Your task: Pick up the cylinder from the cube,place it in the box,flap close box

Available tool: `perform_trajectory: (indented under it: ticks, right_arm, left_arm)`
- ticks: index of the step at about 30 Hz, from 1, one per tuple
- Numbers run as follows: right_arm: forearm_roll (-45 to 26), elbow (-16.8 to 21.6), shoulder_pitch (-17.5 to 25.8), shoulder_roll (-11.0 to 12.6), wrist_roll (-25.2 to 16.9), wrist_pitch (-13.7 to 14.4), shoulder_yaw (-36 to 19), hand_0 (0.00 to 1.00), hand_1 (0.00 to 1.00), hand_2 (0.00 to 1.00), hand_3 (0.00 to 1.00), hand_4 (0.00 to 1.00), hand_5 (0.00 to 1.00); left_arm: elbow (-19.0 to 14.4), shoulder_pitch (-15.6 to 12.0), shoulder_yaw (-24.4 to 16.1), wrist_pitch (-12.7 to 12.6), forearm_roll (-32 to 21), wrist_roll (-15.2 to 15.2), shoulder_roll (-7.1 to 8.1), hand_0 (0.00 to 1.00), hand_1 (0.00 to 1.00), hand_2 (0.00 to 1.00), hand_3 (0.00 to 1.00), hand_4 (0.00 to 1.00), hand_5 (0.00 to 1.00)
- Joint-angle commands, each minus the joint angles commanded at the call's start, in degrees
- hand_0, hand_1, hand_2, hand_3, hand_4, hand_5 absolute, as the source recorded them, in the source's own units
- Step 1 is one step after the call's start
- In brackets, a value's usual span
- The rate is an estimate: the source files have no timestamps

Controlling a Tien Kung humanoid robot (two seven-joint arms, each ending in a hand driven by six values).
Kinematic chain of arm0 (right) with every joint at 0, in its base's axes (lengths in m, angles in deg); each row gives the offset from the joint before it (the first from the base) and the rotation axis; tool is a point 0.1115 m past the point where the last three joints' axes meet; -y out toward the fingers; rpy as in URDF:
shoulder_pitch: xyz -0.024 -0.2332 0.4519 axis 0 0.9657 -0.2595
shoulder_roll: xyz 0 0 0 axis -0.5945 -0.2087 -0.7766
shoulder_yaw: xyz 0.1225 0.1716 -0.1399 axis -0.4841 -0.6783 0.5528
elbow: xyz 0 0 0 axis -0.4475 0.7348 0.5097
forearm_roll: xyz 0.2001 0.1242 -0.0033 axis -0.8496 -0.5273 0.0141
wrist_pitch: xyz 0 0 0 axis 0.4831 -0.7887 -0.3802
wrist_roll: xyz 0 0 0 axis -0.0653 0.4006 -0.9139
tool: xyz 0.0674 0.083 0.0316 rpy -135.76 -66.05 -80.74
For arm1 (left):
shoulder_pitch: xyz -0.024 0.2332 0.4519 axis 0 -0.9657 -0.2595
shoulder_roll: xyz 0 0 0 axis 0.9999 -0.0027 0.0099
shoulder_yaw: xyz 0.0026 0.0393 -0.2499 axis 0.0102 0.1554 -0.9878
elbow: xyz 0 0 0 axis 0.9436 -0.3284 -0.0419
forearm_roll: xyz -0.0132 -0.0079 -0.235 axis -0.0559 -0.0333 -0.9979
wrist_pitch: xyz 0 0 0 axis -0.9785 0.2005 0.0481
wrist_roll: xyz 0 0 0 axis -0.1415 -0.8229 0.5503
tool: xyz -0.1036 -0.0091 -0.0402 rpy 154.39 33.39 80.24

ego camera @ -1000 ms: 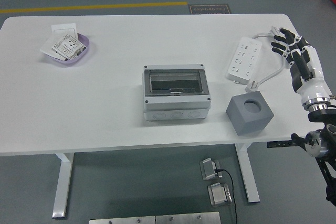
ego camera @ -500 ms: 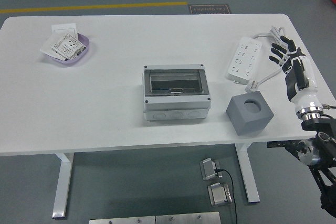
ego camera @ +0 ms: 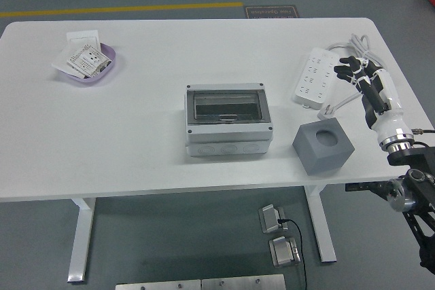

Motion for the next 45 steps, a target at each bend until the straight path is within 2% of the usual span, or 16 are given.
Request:
perform_trajectory:
  ticks: [1, 2, 7, 8, 19, 20, 28, 35, 45]
  right_arm:
    - [0.14, 0.06, -0.12, 0.17, 0.10, -0.08, -0.07, 0.694, 0.591, 0.557, 0.570, 0.914, 0.466]
    - [0.26, 0.11, -0.22, 0.35, 0.20, -0.16, -0.14, 0.707, 0.617, 0.596, 0.617, 0.841, 0.290]
    - [0.86, 0.27, -0.42, 1.22, 0.68, -0.61, -0.50, 0.707, 0.617, 0.596, 0.617, 0.841, 0.290]
    - [1.01, 0.29, -0.41, 1.36, 0.78, -0.71, -0.57, 0.722, 0.636, 0.612, 0.640, 0.804, 0.264]
    - [1.89, 0.44, -0.13, 2.52, 1.54, -1.19, -0.46, 0.736, 0.645, 0.628, 0.661, 0.792, 0.274]
    - [1.90, 0.47, -0.19, 2.59, 1.54, -1.17, -0.41, 0.730, 0.651, 0.644, 0.699, 0.799, 0.272]
    - [2.25, 1.26, -0.71, 3.41, 1.91, -1.23, -0.38, 0.732, 0.647, 0.635, 0.690, 0.801, 0.281]
    - [2.61, 2.05, -0.56, 4.17, 2.10, -1.13, -0.74, 0.729, 0.646, 0.632, 0.687, 0.797, 0.295]
    - [3.40, 2.76, -0.32, 3.81, 2.35, -0.43, -1.39, 0.728, 0.642, 0.626, 0.676, 0.777, 0.325]
  left_arm:
    - [-0.01, 0.03, -0.13, 0.00, 0.16, 0.00, 0.05, 0.625, 0.649, 0.609, 0.626, 0.648, 0.182]
    - [-0.01, 0.05, -0.22, 0.00, 0.27, -0.01, 0.10, 0.626, 0.649, 0.610, 0.625, 0.648, 0.181]
    - [0.01, 0.05, -0.27, -0.01, 0.51, -0.03, 0.30, 0.626, 0.649, 0.610, 0.625, 0.648, 0.181]
    - [0.01, 0.03, -0.23, -0.01, 0.50, -0.04, 0.30, 0.626, 0.649, 0.609, 0.625, 0.648, 0.181]
    - [-0.02, -0.32, -0.34, 0.01, 0.64, -0.03, 0.20, 0.626, 0.649, 0.609, 0.626, 0.648, 0.181]
    - [0.00, -0.32, -0.34, 0.01, 0.56, -0.02, 0.15, 0.626, 0.649, 0.610, 0.626, 0.648, 0.181]
    - [0.03, -0.38, -0.94, 0.08, 1.24, 0.00, -0.54, 0.626, 0.648, 0.611, 0.626, 0.648, 0.181]
    - [0.10, -0.36, -1.59, 0.10, 1.91, -0.01, -0.55, 0.626, 0.648, 0.610, 0.626, 0.648, 0.181]
    - [0.30, -0.80, -1.19, 0.17, 1.22, -0.03, -0.96, 0.626, 0.648, 0.610, 0.626, 0.649, 0.180]
